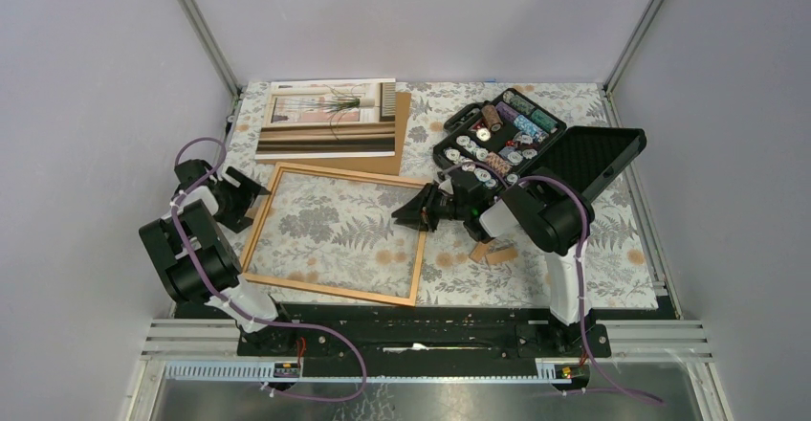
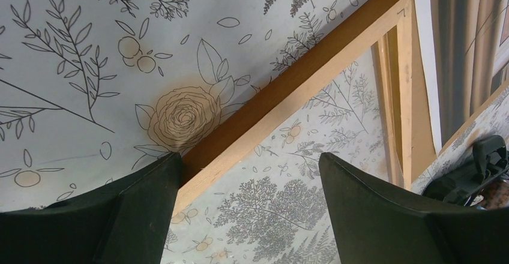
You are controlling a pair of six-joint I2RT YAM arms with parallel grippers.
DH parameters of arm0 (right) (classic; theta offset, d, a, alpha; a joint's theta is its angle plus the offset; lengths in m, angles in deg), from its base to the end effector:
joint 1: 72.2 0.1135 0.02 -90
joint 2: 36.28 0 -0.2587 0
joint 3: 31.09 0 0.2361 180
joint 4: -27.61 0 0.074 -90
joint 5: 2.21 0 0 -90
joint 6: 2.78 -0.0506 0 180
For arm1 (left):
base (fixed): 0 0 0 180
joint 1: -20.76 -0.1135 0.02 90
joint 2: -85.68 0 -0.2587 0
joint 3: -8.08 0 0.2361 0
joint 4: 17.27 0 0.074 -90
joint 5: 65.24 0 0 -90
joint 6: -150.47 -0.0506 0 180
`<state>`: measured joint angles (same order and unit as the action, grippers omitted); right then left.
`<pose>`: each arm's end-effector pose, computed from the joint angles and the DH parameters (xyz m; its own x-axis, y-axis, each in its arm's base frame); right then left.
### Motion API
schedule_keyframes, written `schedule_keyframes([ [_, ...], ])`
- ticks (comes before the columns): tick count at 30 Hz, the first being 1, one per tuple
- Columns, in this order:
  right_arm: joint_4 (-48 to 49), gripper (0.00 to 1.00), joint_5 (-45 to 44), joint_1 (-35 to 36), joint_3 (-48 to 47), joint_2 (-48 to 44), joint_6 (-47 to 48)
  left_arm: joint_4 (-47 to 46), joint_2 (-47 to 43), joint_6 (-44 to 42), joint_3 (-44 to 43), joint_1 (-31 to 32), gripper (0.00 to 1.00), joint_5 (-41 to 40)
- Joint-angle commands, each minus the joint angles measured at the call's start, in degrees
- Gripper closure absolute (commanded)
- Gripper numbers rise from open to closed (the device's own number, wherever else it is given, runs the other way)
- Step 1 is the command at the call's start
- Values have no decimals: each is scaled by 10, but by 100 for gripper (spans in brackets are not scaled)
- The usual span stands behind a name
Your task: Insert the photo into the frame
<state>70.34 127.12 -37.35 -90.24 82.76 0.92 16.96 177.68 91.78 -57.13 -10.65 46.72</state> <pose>0.2871 0.2390 0.1021 -0.9526 0.2773 0.1249 0.1810 0.1869 0.9656 0.2645 0.1394 0.1598 -0.4670 -0.8499 -0.2439 -0.6688 0.5200 -0.5313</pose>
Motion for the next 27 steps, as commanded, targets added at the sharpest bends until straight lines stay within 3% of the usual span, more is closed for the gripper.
schedule_keyframes([
  [1, -73, 59, -6, 2, -12, -1, 61, 9, -8, 1, 10, 4, 12, 28],
  [4, -133, 51, -16, 2, -18, -24, 128, 6, -8, 1, 12, 4, 12, 29],
  [8, -134, 54, 1, 2, -34, -15, 155, 0, -7, 4, 17, 4, 12, 40],
  [19, 167, 91, 45, 1, -33, 50, -131, -4, -5, 6, 23, 4, 13, 46],
  [22, 230, 96, 48, 1, -29, 61, -187, -5, -5, 5, 22, 4, 13, 46],
  [27, 250, 97, 52, 1, -27, 54, -208, -6, -5, 4, 22, 4, 14, 48],
])
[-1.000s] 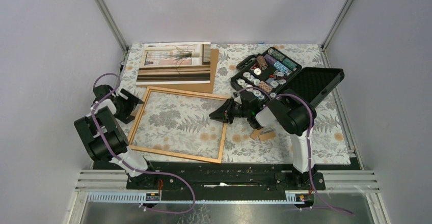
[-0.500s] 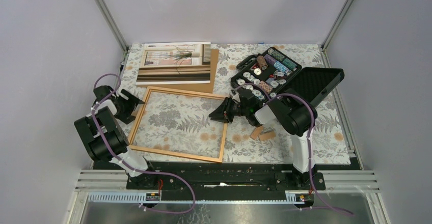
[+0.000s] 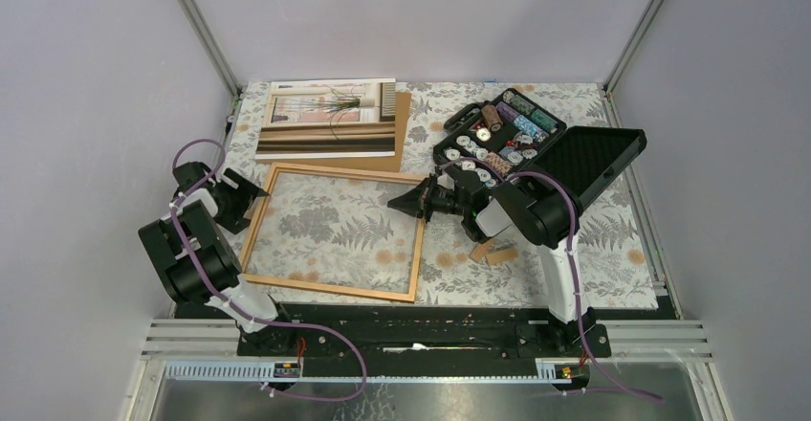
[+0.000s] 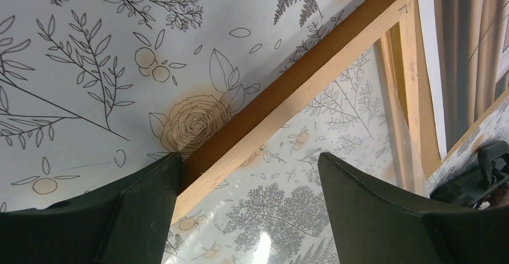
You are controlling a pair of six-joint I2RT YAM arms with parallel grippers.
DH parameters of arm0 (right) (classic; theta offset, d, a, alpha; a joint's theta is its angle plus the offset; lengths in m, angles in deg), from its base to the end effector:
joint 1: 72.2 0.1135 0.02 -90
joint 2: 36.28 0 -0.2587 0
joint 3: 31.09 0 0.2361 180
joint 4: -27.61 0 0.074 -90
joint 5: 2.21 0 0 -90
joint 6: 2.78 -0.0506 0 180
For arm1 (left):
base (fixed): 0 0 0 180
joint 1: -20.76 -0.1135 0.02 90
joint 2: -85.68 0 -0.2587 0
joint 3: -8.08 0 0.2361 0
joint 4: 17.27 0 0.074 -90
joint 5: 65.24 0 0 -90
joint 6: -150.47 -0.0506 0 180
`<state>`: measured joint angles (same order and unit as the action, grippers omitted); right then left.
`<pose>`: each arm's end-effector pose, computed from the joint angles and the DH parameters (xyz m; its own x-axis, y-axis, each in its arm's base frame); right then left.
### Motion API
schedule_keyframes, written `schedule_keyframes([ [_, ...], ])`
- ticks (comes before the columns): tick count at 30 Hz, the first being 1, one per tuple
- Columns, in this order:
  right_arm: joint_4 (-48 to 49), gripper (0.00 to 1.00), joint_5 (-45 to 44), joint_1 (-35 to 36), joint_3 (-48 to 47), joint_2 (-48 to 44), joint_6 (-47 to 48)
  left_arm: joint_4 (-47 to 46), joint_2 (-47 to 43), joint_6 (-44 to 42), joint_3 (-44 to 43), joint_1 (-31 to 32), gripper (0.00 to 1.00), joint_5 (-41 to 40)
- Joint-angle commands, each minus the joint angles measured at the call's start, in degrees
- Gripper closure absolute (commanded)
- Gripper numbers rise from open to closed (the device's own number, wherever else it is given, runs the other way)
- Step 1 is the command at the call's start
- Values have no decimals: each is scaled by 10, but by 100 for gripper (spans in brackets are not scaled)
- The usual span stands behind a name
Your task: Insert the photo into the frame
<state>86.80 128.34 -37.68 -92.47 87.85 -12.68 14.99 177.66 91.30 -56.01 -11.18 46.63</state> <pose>0.2990 0.2456 0.1108 -0.9420 0.2606 0.2114 0.2163 -0.0098 0.9763 0.2627 0.1416 0.1567 -0.4610 -0.8479 -0.2618 -0.6637 0.5253 -0.5325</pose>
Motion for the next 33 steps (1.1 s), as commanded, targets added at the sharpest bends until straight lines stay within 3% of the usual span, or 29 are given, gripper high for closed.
schedule_keyframes([
  [1, 79, 97, 42, 4, -6, 1, -64, 14, -5, 8, 10, 9, 14, 50],
  [17, -32, 99, 43, 6, -47, 2, 69, 11, -1, 3, 12, 9, 15, 69],
  [33, 7, 98, 39, 17, -75, 26, 105, 12, 3, -1, 11, 10, 16, 76],
])
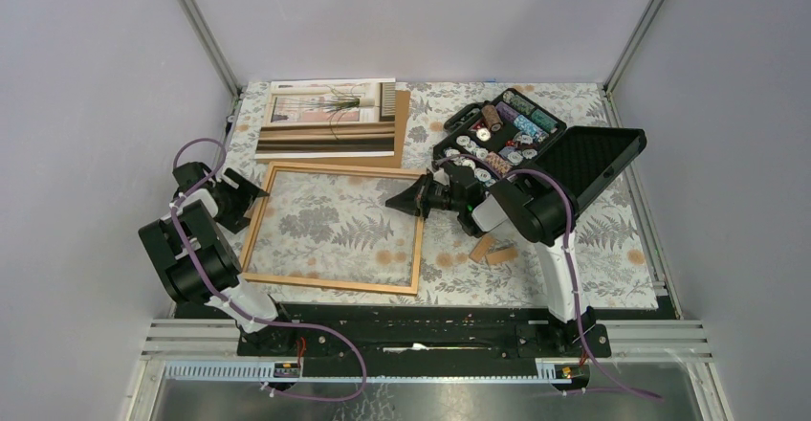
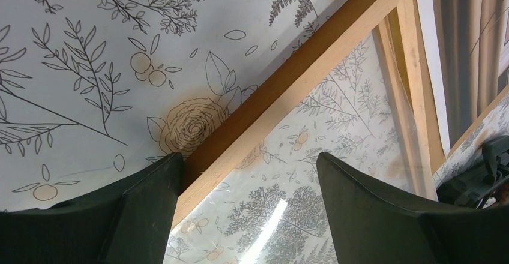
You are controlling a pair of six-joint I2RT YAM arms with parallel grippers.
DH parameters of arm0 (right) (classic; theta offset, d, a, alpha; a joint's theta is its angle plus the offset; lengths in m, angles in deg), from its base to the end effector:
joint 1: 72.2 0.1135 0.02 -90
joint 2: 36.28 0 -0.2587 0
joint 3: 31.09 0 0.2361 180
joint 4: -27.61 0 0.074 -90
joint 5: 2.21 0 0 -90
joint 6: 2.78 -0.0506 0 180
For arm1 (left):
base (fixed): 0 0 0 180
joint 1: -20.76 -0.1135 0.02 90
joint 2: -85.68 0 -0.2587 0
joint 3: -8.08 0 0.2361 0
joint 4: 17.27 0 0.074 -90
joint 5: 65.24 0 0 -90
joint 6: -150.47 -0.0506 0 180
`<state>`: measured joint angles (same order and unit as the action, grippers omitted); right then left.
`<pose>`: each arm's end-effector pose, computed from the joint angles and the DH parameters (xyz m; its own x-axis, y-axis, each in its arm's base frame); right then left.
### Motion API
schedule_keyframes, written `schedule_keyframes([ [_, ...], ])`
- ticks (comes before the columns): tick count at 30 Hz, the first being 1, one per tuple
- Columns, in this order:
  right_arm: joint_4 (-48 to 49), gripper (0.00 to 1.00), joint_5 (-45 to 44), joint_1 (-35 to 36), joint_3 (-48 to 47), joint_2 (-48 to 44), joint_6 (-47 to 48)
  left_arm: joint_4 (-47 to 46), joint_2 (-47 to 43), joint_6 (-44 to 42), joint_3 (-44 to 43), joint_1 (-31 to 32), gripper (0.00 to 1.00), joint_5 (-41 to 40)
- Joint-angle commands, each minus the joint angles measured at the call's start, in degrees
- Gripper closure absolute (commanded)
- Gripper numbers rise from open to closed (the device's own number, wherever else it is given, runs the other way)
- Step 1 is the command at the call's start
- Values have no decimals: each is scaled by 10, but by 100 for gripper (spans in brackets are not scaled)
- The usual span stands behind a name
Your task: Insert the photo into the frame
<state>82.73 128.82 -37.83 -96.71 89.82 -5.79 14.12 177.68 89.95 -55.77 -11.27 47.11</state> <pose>0.3118 0.2535 0.1066 -0.9600 0.2561 0.1135 0.1277 0.0393 0.9910 0.2632 0.1420 0.1565 -0.4752 -0.8342 -0.2800 -0.6444 0.5466 -0.5348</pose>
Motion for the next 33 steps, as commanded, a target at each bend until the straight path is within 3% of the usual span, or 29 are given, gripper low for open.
schedule_keyframes([
  [1, 40, 98, 32, 18, -32, 4, 50, 20, 4, 13, 9, 10, 16, 72],
  [10, -98, 96, 18, 19, -55, -14, 189, 20, 5, 11, 8, 10, 16, 73],
  [15, -138, 91, 6, 18, -61, -22, 217, 20, 5, 12, 7, 10, 16, 73],
  [20, -173, 80, -6, 19, -57, -32, 226, 20, 1, 11, 7, 11, 16, 71],
  [25, -291, 61, -35, 19, -58, -74, 271, 21, -13, 12, 8, 11, 16, 60],
  [33, -508, 43, -104, 27, -97, -116, 364, 37, -82, 7, 3, 31, 8, -3],
])
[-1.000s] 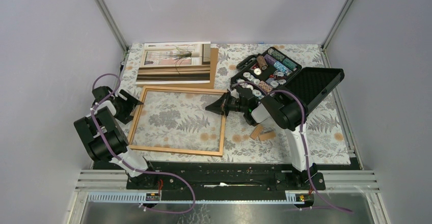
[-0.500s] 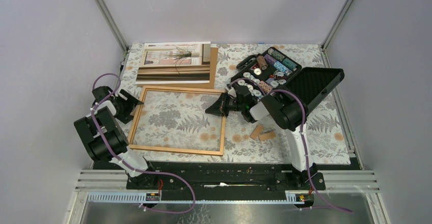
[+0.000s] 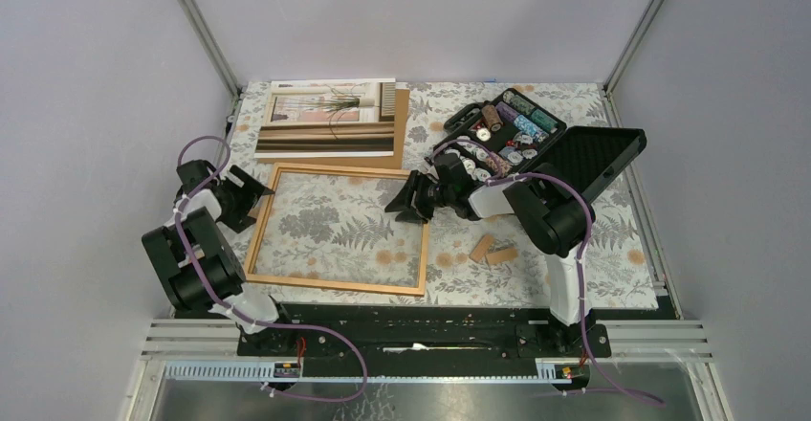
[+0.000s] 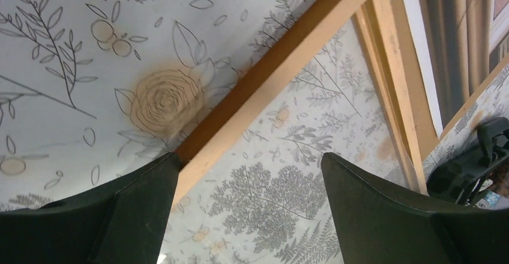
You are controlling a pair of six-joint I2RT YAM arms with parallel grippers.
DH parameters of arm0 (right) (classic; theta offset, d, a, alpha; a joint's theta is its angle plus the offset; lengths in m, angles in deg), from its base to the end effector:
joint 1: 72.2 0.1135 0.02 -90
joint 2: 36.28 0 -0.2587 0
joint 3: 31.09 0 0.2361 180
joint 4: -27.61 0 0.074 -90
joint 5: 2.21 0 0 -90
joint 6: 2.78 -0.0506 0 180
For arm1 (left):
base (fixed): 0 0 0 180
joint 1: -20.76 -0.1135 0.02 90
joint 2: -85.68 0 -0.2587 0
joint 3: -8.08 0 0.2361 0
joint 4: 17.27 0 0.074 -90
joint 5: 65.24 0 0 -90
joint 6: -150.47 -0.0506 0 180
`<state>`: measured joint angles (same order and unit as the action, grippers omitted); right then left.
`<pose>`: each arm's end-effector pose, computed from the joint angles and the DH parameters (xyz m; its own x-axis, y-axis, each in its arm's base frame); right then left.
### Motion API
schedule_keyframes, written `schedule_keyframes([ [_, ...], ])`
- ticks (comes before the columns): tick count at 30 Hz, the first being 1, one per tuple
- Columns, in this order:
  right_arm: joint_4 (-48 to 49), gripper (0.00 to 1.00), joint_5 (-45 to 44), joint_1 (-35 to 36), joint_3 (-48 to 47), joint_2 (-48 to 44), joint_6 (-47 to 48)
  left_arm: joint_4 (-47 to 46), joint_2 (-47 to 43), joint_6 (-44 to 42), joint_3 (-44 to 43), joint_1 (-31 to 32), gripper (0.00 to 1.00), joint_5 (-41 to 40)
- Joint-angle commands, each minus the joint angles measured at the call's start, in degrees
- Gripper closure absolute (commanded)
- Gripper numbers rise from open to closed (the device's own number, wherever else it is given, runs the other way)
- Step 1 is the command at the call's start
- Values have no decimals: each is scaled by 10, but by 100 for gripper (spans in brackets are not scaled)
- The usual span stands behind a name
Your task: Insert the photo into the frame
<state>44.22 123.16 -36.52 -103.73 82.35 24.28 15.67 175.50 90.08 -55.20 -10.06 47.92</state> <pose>0.3147 0.2620 0.1142 -0.9697 0.1977 -0.1435 -0.0479 0.4223 0.9052 0.2606 0.1323 0.1629 -0.4952 -0.8244 -0.2741 -0.6259 0.5574 -0.5455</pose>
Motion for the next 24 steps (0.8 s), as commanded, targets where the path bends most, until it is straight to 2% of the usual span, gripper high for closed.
schedule_keyframes([
  [1, -140, 41, -58, 14, -29, -44, 73, 25, -70, 5, -5, 25, 6, -27],
  [8, -181, 37, -80, 17, -38, -49, 87, 41, -187, 2, -16, 71, 1, -163],
  [11, -205, 33, -94, 18, -45, -57, 96, 29, -219, -7, -10, 110, 1, -170],
  [16, -239, 29, -117, 20, -60, -70, 111, 3, -171, -18, -12, 139, 4, -79],
  [21, -238, 29, -116, 22, -62, -70, 108, 24, -129, -27, -42, 162, 8, -130],
  [24, -227, 29, -113, 22, -56, -70, 102, 50, -101, -28, -64, 174, 5, -161],
])
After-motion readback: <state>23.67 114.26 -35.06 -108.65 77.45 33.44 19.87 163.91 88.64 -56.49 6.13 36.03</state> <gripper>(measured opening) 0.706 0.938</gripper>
